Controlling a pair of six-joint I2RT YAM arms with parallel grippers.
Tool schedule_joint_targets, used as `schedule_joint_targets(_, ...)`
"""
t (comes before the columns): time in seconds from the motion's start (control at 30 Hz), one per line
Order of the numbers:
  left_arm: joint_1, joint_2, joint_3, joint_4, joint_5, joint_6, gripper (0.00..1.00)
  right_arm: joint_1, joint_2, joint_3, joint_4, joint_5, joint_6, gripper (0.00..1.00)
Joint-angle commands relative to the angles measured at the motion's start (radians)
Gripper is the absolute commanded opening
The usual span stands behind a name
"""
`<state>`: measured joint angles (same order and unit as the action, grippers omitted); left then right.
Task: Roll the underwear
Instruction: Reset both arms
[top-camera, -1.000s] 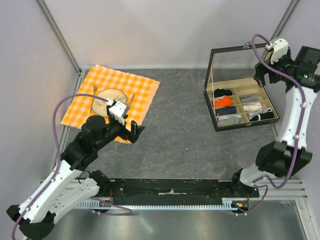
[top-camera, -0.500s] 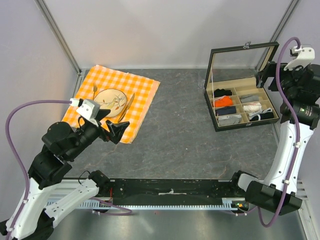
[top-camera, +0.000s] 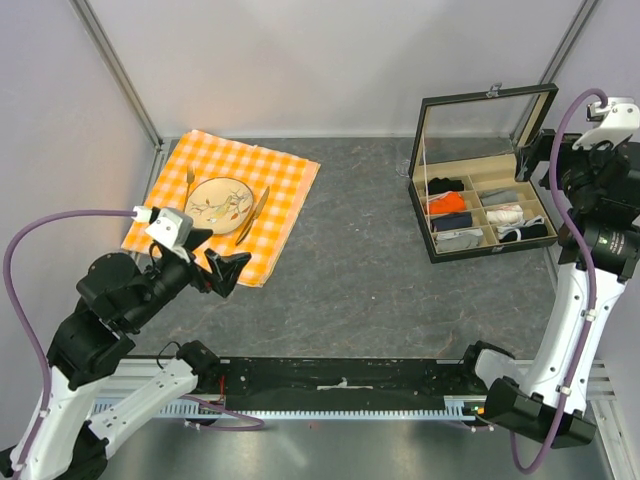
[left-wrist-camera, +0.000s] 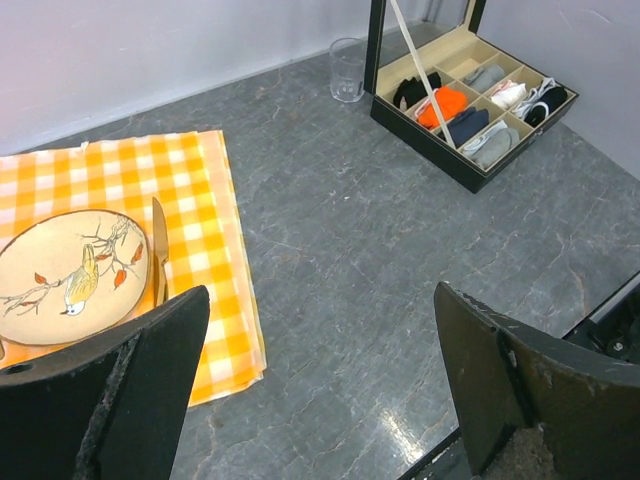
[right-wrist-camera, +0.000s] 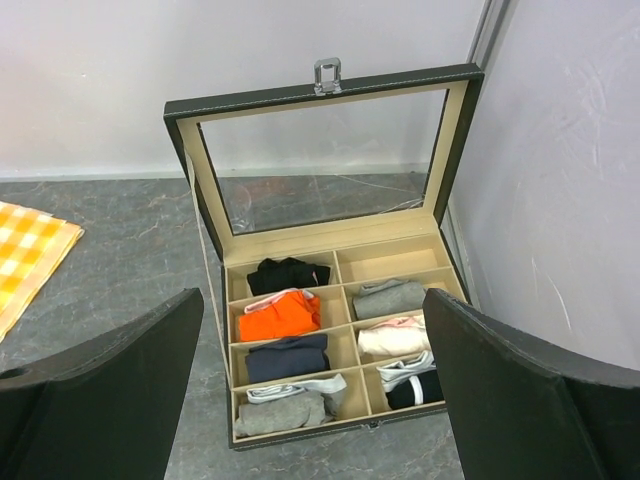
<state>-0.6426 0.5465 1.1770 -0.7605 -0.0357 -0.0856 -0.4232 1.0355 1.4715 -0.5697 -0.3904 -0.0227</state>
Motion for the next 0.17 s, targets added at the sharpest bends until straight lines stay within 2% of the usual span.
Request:
schedule_joint_targets(0.0,0.004,-0.01,0.016,-0.005,-0.024,-0.042,0.99,-0.003,-0.018,-0.01,0.008,0.019,-0.005,0.98)
schedule_joint_targets(0.13,0.004,-0.011,0.018,-0.003,-0.026,-0.042,0.99,-0.005,-0.028,-0.017,0.011,0.013,-0.008,0.98)
